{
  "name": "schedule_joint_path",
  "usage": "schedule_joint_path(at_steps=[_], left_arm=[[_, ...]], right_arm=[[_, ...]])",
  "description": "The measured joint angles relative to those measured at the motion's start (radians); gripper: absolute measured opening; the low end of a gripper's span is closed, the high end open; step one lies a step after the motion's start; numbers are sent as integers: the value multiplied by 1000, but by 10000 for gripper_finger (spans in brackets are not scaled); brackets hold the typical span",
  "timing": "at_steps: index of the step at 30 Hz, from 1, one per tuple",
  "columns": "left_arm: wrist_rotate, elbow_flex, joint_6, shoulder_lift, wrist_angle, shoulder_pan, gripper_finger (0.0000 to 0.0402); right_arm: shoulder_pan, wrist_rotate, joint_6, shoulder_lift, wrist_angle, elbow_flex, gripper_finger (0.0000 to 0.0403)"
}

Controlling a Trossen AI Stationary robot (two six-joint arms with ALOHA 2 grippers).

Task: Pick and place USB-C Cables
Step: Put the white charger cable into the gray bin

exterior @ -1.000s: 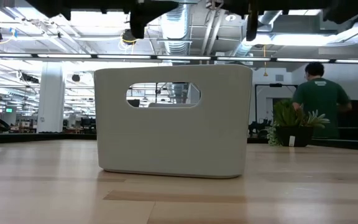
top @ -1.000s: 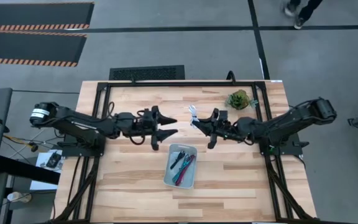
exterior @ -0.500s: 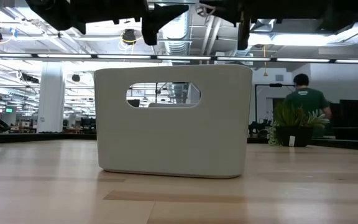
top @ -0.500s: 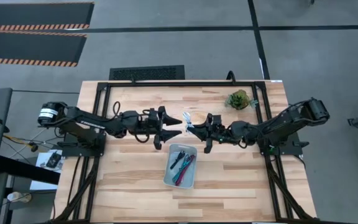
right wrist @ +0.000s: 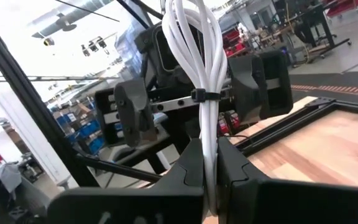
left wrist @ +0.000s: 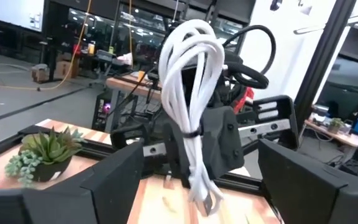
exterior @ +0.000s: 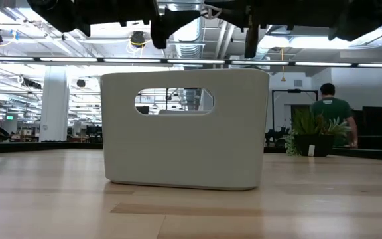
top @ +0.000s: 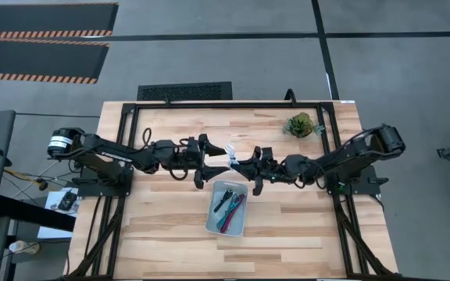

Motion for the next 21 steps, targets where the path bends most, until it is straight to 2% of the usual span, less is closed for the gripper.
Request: schedule_joint_path(at_steps=[10, 15, 18, 21], left_arm=[[11, 0, -11, 0, -8, 0, 292], [17, 0, -12, 0, -8, 0, 288], [32, 0, -15, 0, -9, 0, 268], [37, 0, -25, 0, -10, 0, 226]], right_arm=[[0, -61, 5, 115, -1, 103, 12], [0, -98, 6, 132, 0, 127, 12], [0, -99, 5, 132, -1, 128, 12], [0, -99, -3, 124, -4, 128, 12]])
